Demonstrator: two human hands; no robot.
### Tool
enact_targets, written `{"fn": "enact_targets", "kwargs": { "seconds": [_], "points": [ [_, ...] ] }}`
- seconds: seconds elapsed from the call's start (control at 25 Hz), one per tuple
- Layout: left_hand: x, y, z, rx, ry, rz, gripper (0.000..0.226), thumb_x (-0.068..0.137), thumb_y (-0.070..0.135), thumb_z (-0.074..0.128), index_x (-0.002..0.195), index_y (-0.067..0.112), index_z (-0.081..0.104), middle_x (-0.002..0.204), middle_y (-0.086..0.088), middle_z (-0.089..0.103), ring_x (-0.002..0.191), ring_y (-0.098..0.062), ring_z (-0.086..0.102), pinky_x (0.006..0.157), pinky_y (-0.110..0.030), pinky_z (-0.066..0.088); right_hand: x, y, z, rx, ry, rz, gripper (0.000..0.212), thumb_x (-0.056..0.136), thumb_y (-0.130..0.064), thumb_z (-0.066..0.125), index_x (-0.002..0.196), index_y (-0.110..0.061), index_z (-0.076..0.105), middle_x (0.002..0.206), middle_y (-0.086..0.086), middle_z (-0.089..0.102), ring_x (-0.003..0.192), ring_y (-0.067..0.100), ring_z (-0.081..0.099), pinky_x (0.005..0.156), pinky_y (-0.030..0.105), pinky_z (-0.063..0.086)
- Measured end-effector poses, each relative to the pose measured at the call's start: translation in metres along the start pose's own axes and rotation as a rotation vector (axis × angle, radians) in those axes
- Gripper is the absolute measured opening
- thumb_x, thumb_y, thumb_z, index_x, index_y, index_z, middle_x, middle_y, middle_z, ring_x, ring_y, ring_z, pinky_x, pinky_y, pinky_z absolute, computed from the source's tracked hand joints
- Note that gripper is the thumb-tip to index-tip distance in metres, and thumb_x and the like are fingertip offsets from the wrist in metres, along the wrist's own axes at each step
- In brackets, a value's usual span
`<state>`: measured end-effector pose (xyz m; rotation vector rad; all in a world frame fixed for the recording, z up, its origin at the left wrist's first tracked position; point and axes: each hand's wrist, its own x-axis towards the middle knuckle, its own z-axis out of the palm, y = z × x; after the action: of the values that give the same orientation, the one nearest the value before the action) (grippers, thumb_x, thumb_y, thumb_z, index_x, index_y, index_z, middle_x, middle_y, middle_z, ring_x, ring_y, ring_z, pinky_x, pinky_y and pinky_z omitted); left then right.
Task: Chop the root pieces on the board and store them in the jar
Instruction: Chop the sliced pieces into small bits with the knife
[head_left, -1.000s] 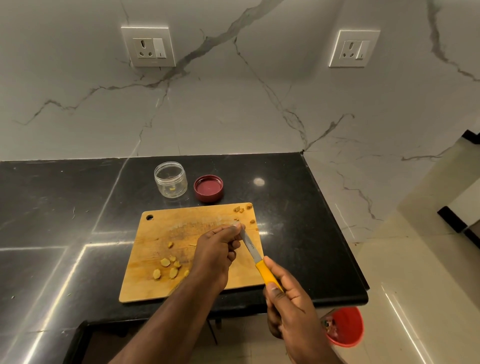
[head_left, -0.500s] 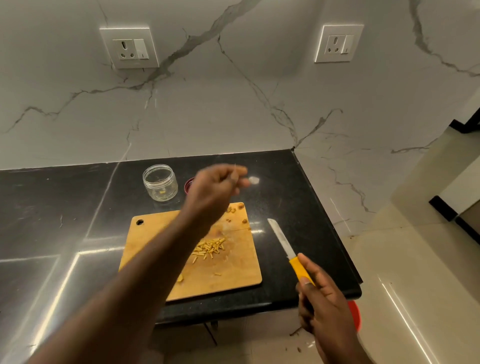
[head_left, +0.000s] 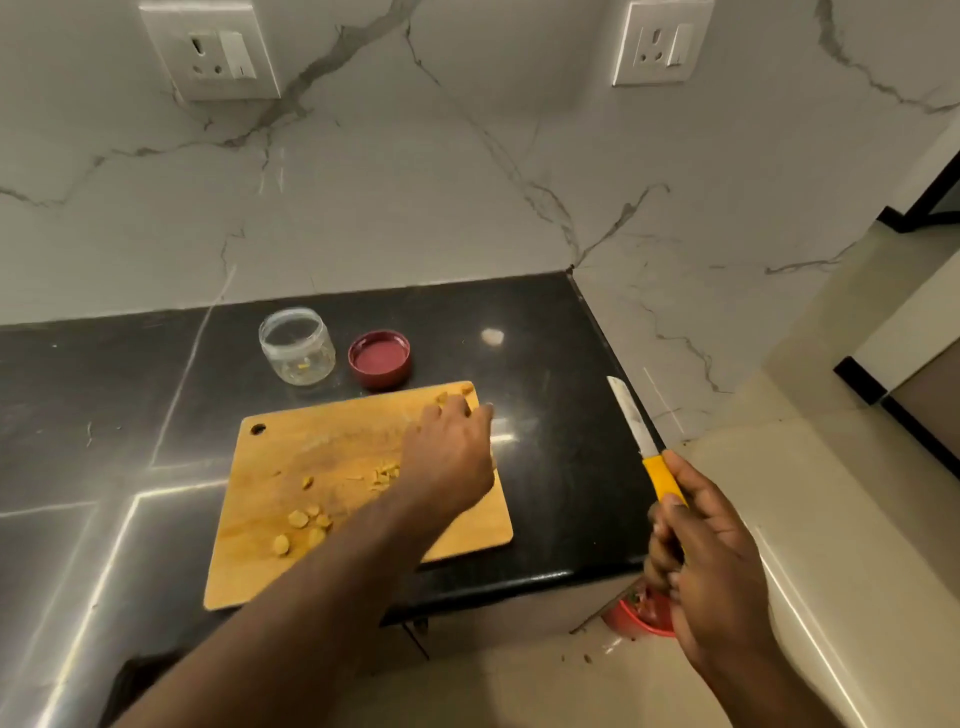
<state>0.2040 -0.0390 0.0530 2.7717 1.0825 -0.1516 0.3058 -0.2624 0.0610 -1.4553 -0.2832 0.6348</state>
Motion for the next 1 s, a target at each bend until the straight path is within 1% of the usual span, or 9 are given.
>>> {"fn": "enact_targets", "kwargs": {
  "seconds": [0.2, 0.36, 0.4, 0.48, 0.52, 0.6, 0.68, 0.88, 1.0],
  "points": [
    [-0.003, -0.010, -0.016, -0.412, 0.222, -0.010, 0.019, 0.099, 0.033, 0.061, 0.107, 0.021, 0.073, 0.104, 0.002, 0.068, 0.084, -0.012, 0.062, 0.067, -0.028, 0.052, 0.000, 0.007, 0.014, -0.106, -0.056, -0.016, 0.039, 0.102, -0.014, 0.047, 0.130, -0.038, 0.057, 0.072, 0.006, 0.049, 0.048, 0.010, 0.034, 0.041, 0.024, 0.032],
    [-0.010, 0.000, -0.034, -0.505, 0.658, 0.276, 0.045, 0.099, 0.019, 0.060, 0.143, 0.025, 0.054, 0.121, -0.001, 0.060, 0.103, -0.013, 0.057, 0.080, -0.026, 0.052, 0.001, -0.004, 0.025, -0.214, -0.076, -0.124, 0.038, 0.102, -0.016, 0.047, 0.128, -0.042, 0.057, 0.070, 0.001, 0.049, 0.051, 0.008, 0.038, 0.044, 0.021, 0.036],
    [-0.005, 0.003, -0.034, -0.409, 0.582, 0.326, 0.048, 0.099, 0.022, 0.058, 0.147, 0.027, 0.050, 0.125, -0.001, 0.057, 0.107, -0.014, 0.055, 0.083, -0.029, 0.051, 0.003, -0.007, 0.025, -0.223, -0.068, -0.160, 0.038, 0.102, -0.017, 0.047, 0.128, -0.042, 0.057, 0.070, -0.001, 0.050, 0.052, 0.007, 0.039, 0.044, 0.020, 0.037],
    [0.001, 0.006, -0.020, -0.141, 0.204, 0.272, 0.047, 0.099, 0.027, 0.057, 0.145, 0.036, 0.050, 0.134, -0.001, 0.052, 0.120, -0.020, 0.050, 0.094, -0.037, 0.049, 0.006, -0.005, 0.021, -0.268, -0.061, -0.213, 0.038, 0.103, -0.019, 0.046, 0.129, -0.044, 0.055, 0.074, -0.005, 0.053, 0.056, 0.004, 0.042, 0.048, 0.020, 0.039],
    [0.000, 0.005, -0.012, -0.156, 0.058, 0.213, 0.044, 0.099, 0.027, 0.059, 0.141, 0.037, 0.053, 0.134, 0.001, 0.053, 0.122, -0.020, 0.051, 0.094, -0.035, 0.049, 0.007, -0.003, 0.019, -0.327, -0.070, -0.231, 0.038, 0.102, -0.022, 0.046, 0.131, -0.046, 0.053, 0.082, -0.009, 0.055, 0.062, 0.002, 0.044, 0.053, 0.021, 0.041],
    [0.002, -0.004, -0.008, -0.614, 0.006, 0.030, 0.036, 0.100, 0.019, 0.057, 0.133, 0.033, 0.062, 0.119, 0.007, 0.059, 0.106, -0.020, 0.062, 0.079, -0.026, 0.050, 0.007, 0.007, 0.017, -0.446, -0.085, -0.263, 0.038, 0.101, -0.031, 0.045, 0.134, -0.050, 0.049, 0.103, -0.016, 0.056, 0.082, -0.001, 0.051, 0.073, 0.023, 0.045],
    [-0.002, -0.012, -0.009, -1.040, -0.062, -0.119, 0.030, 0.102, 0.013, 0.053, 0.125, 0.026, 0.068, 0.103, 0.007, 0.065, 0.088, -0.024, 0.062, 0.072, -0.029, 0.047, 0.000, 0.017, 0.016, -0.570, -0.106, -0.323, 0.039, 0.098, -0.041, 0.040, 0.134, -0.055, 0.045, 0.114, -0.025, 0.057, 0.100, -0.005, 0.056, 0.087, 0.020, 0.044],
    [-0.012, -0.023, -0.013, -1.315, -0.211, -0.274, 0.024, 0.100, 0.012, 0.059, 0.108, 0.027, 0.077, 0.102, -0.002, 0.067, 0.083, -0.016, 0.053, 0.064, -0.024, 0.043, -0.012, 0.027, 0.021, -0.952, -0.268, -0.543, 0.052, 0.098, -0.041, 0.036, 0.138, -0.068, 0.019, 0.097, -0.018, 0.039, 0.076, 0.009, 0.054, 0.060, 0.023, 0.051],
    [-0.015, -0.025, -0.015, -1.392, -0.252, -0.359, 0.023, 0.097, 0.005, 0.059, 0.103, 0.016, 0.078, 0.094, -0.008, 0.067, 0.079, -0.018, 0.051, 0.060, -0.025, 0.040, -0.008, 0.035, 0.029, -1.128, -0.265, -0.635, 0.062, 0.099, -0.027, 0.050, 0.149, -0.050, 0.022, 0.098, -0.016, 0.035, 0.063, 0.008, 0.051, 0.051, 0.019, 0.050]
  ]
}}
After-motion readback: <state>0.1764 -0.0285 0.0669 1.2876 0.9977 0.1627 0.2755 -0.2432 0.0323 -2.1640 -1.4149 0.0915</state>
